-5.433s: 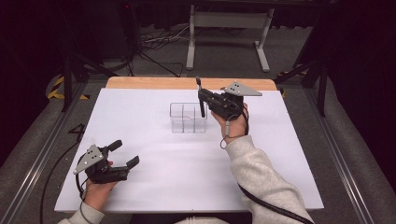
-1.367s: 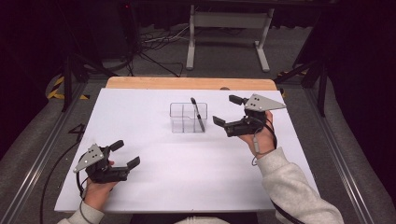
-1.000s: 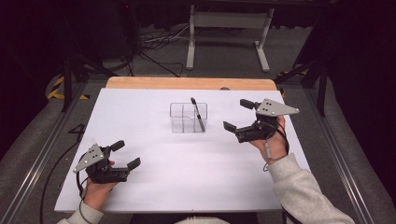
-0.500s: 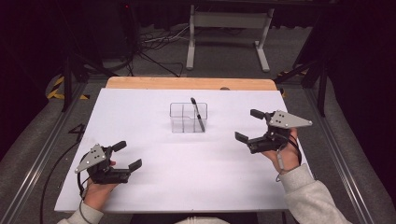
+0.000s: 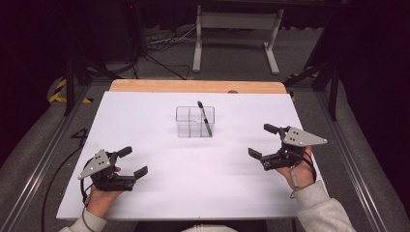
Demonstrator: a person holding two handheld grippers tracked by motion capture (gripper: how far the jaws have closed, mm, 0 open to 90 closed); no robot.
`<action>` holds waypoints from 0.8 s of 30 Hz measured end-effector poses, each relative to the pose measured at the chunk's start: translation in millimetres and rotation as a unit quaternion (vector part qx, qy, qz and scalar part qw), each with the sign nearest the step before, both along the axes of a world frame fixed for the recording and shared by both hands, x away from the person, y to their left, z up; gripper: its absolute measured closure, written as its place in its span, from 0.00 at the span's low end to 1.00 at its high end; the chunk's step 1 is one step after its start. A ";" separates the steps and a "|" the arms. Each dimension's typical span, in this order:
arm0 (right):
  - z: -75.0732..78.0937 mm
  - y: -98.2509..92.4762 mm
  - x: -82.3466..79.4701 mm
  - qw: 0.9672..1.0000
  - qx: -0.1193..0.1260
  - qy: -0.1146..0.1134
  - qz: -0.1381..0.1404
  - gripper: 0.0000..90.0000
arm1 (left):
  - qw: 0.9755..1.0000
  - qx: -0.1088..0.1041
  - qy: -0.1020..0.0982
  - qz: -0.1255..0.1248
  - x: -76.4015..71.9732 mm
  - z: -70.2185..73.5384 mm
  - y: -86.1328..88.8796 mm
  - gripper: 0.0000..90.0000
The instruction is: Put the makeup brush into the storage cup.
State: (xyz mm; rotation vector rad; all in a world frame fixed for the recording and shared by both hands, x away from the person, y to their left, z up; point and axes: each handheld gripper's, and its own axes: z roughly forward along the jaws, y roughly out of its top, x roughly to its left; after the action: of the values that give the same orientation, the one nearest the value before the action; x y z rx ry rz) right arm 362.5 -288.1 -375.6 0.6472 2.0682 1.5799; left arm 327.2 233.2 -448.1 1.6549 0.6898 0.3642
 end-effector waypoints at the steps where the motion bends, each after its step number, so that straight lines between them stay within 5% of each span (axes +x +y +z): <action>1: -1.9 -0.9 -0.9 1.000 0.000 0.000 0.000 0.00 | 1.000 0.001 -0.002 -0.001 0.1 0.1 0.1 0.05; 24: -44.7 -13.3 -14.9 1.000 0.016 0.005 -0.012 0.00 | 1.000 0.000 -0.003 -0.009 0.2 -1.8 -2.2 0.05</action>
State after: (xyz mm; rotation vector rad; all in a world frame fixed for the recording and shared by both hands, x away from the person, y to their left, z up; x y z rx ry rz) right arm 347.6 -301.4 -420.3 0.6891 2.0393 1.6026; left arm 327.4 231.0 -449.9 1.6594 0.6707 0.3558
